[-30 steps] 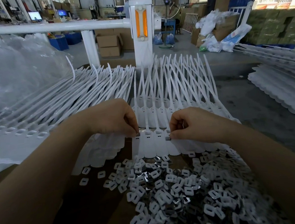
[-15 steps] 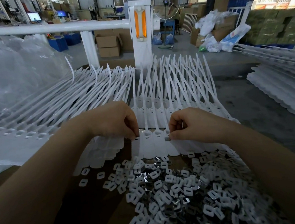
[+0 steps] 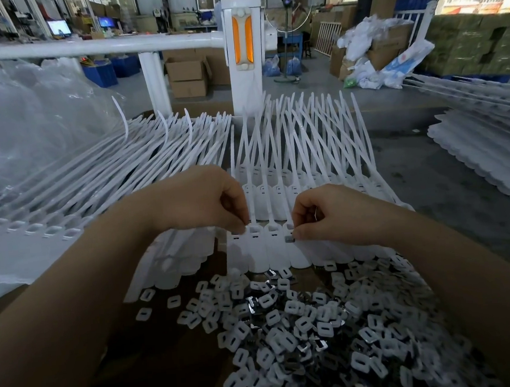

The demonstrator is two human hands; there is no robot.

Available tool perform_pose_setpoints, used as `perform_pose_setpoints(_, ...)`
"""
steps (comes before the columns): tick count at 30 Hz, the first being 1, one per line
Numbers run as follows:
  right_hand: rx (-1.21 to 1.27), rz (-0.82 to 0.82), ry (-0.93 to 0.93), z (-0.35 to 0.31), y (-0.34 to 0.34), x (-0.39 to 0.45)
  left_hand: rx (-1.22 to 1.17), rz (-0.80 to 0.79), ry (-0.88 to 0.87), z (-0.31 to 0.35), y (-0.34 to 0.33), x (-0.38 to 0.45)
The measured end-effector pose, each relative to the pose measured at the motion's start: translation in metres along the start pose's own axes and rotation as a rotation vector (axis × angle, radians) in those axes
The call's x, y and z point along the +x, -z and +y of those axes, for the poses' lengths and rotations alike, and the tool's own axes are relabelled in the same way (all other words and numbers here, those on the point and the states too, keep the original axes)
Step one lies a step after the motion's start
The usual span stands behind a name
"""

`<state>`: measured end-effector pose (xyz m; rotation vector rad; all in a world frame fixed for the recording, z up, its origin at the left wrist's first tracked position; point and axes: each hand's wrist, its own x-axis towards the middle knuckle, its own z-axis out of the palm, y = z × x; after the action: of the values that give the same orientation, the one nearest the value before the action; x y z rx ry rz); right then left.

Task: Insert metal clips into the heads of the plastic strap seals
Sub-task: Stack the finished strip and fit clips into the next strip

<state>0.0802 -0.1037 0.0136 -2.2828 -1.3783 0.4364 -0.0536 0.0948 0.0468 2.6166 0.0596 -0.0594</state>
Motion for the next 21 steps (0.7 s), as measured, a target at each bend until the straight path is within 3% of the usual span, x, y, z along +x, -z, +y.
perform_pose_setpoints(6,-0.018,0.003,0.014,0.000,0.000,0.000,-0.023,-0.162,-0.151,0.036,-0.029,0.004)
perform_pose_setpoints(21,-0.045,0.004,0.016,0.000,0.001,0.000,0.103,-0.331,-0.142,0.042,-0.031,0.000)
